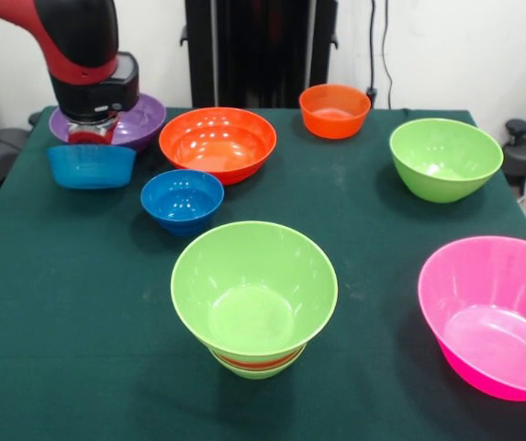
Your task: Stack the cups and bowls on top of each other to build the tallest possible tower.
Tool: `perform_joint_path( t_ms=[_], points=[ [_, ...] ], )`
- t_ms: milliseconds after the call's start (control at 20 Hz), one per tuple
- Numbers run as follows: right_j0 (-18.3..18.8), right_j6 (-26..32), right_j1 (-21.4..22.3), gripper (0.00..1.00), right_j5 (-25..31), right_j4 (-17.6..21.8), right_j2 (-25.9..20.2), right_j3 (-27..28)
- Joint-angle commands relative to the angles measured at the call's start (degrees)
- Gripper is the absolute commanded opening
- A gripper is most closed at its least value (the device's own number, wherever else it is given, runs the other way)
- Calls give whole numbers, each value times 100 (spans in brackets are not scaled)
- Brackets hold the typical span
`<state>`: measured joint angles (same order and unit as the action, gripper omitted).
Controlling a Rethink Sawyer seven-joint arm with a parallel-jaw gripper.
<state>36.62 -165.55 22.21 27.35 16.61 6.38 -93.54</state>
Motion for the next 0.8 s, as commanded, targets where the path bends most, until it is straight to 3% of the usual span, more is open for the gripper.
perform_joint_path(
  t_ms=[50, 400, 800],
  points=[
    [29, 597, -32, 0, 372, -57, -686, 27],
    [420, 1118, 545, 0, 1120, -158, -957, -134],
    [721, 1286, 1054, 0, 1889, -196, -1185, -145]
  ],
)
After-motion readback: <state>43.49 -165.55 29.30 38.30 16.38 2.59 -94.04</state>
